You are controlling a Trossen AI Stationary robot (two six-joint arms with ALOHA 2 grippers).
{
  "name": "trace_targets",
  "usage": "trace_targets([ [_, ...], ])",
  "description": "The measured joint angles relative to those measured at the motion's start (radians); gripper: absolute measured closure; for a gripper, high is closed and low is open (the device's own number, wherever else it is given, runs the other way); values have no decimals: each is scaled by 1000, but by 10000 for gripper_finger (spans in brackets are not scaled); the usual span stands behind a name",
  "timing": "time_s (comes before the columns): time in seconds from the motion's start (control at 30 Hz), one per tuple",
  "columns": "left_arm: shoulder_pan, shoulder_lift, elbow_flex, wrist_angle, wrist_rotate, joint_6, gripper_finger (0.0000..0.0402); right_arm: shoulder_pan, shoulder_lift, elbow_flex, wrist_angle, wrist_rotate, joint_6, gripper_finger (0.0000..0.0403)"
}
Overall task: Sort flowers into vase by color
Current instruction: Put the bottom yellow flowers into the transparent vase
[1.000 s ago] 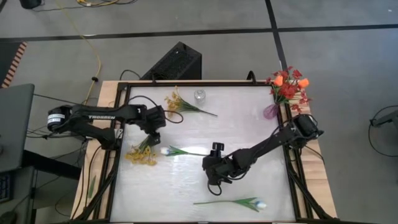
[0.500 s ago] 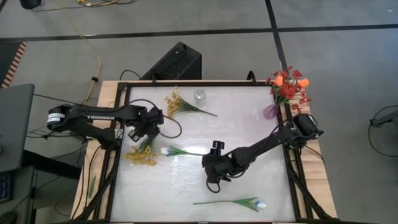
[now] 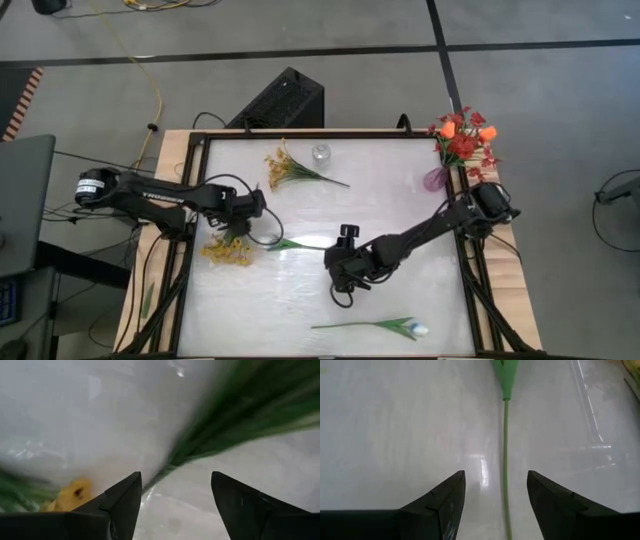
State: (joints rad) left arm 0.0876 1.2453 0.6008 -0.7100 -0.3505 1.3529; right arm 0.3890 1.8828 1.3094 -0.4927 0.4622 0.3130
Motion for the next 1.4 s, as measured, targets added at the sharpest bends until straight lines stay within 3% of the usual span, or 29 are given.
trace_targets([
  [0.13, -8, 0, -54, 12, -74, 91, 173, -7, 0, 0, -1, -2, 0, 163],
  [0.33, -67, 0, -117, 193, -24, 135, 173, -12, 0, 0, -1, -21, -8, 163],
  [0.57, -82, -1, -131, 175, -35, 154, 177, -13, 0, 0, 1, -21, -8, 163],
  [0.7, -96, -1, -131, 172, -33, 148, 217, -12, 0, 0, 3, -21, -8, 163],
  [1.0, -175, 0, -130, 167, -31, 44, 386, -11, 0, 0, 3, -21, -2, 163],
  [1.27, -225, -20, -6, 173, -88, -189, 388, -7, 0, 0, -5, -21, 27, 163],
  [1.4, -225, -67, 92, 89, -20, -234, 390, -2, 0, 0, -11, -21, 31, 163],
])
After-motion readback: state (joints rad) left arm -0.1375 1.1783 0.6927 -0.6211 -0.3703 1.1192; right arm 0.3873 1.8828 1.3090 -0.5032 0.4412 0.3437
